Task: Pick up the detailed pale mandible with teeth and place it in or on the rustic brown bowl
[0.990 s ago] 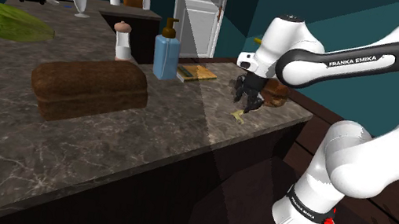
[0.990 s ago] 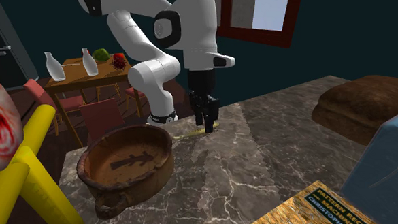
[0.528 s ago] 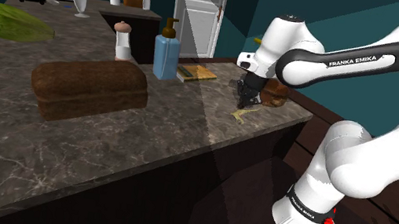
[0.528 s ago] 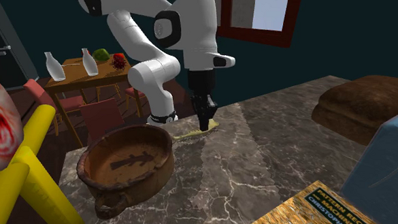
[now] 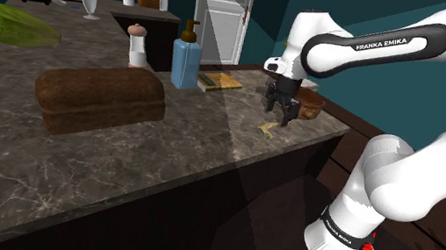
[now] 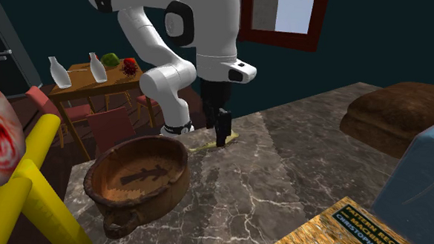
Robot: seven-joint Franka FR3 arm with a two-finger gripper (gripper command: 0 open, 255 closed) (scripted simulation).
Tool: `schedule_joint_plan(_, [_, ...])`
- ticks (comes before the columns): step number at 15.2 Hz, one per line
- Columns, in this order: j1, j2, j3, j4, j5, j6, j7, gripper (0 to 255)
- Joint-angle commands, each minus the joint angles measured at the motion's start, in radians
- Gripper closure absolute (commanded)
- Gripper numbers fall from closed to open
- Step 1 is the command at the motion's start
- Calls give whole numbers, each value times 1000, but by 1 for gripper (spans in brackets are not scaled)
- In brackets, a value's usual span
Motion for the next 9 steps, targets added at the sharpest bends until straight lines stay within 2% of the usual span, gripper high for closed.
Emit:
schedule_joint_plan(1, [1,19,-9,-9,2,16,1,0])
schedule_joint_plan(5, [-3,42,-24,-42,-9,73,3,0])
schedule_joint_plan(9, [-3,42,-24,-42,-9,73,3,0])
